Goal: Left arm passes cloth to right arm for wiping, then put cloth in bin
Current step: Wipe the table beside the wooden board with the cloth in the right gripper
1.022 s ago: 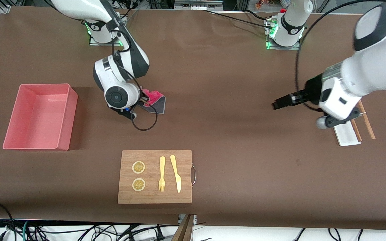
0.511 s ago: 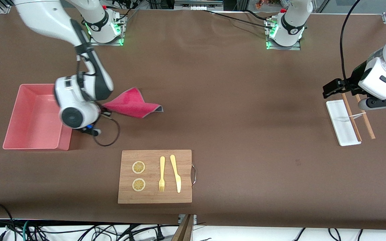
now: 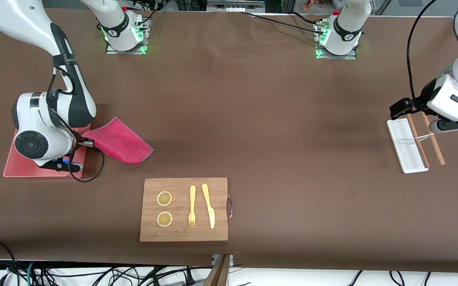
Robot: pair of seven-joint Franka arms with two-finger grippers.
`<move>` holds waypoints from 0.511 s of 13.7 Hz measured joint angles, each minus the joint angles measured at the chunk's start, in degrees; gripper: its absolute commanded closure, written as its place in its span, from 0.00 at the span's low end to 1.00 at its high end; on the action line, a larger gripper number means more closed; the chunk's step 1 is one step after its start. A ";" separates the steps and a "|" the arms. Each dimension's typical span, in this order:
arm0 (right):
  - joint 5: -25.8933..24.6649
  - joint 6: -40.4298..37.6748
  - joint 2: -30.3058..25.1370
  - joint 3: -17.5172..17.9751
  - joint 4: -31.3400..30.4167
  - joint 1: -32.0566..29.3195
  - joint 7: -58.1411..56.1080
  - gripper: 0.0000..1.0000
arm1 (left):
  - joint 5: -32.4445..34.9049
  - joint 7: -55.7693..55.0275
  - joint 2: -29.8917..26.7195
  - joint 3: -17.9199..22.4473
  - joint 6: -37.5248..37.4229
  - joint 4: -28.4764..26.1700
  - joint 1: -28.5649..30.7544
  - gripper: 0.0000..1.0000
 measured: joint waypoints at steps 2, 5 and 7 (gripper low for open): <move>-0.07 -0.89 0.01 0.33 1.29 2.49 2.33 1.00 | -2.17 0.00 0.00 0.00 0.00 -0.03 1.21 0.00; 0.57 -0.97 1.48 0.87 1.22 8.00 14.39 1.00 | -2.55 0.03 0.00 -0.11 0.05 -0.04 1.64 0.00; 3.48 -0.34 3.50 1.10 1.22 12.22 22.76 1.00 | -2.55 0.03 0.00 -0.39 0.30 -0.04 1.59 0.00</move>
